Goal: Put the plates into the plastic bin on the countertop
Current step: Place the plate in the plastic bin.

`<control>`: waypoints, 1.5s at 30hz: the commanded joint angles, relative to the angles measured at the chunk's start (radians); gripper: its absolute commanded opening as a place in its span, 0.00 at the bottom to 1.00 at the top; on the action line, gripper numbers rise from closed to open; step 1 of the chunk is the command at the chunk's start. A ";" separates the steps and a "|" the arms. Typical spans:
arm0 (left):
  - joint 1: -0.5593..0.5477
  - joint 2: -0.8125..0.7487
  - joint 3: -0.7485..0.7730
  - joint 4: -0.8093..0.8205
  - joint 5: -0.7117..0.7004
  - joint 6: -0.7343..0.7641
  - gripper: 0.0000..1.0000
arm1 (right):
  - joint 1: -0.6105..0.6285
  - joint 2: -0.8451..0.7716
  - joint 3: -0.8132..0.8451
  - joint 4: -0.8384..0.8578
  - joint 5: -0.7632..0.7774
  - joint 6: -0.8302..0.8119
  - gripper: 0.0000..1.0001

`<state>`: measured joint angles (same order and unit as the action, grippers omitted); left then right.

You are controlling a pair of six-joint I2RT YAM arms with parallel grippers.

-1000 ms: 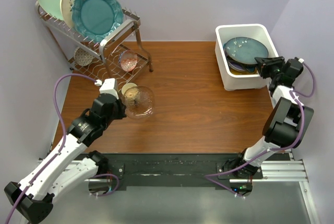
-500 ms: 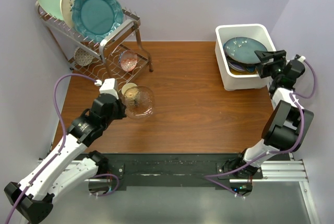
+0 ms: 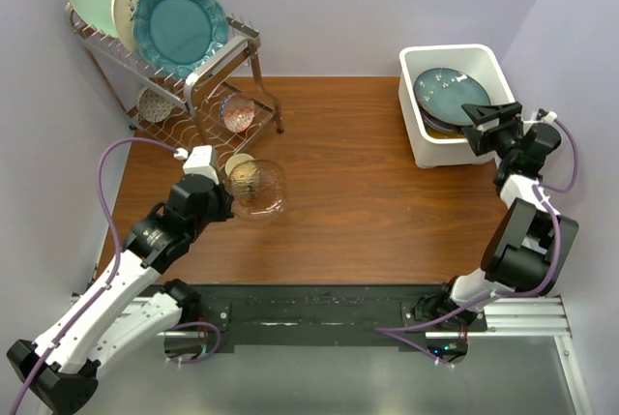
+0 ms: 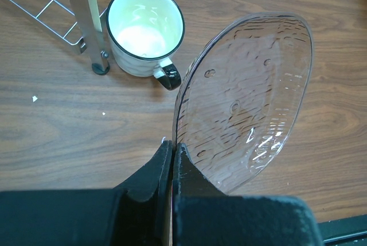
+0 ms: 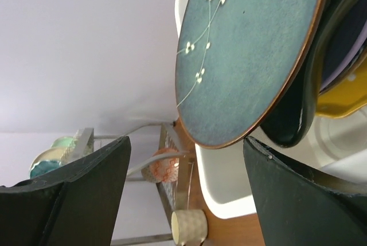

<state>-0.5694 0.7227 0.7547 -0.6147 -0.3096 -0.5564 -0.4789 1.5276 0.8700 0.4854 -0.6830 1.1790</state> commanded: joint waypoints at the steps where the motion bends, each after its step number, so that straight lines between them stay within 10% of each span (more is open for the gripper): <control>1: 0.008 -0.020 0.002 0.049 0.003 0.009 0.00 | 0.003 -0.006 -0.077 -0.018 -0.072 0.036 0.84; 11: 0.008 -0.022 0.002 0.052 0.009 0.009 0.00 | 0.051 -0.202 -0.180 -0.095 -0.084 -0.065 0.84; 19: 0.008 -0.025 0.000 0.062 0.027 0.019 0.00 | 0.328 -0.291 -0.147 -0.308 0.016 -0.283 0.84; 45: 0.011 0.014 -0.012 0.109 0.138 0.058 0.00 | 1.037 0.098 -0.078 0.214 0.028 -0.156 0.82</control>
<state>-0.5694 0.7296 0.7376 -0.5354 -0.1497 -0.5045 0.5243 1.6234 0.7391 0.5690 -0.6464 0.9974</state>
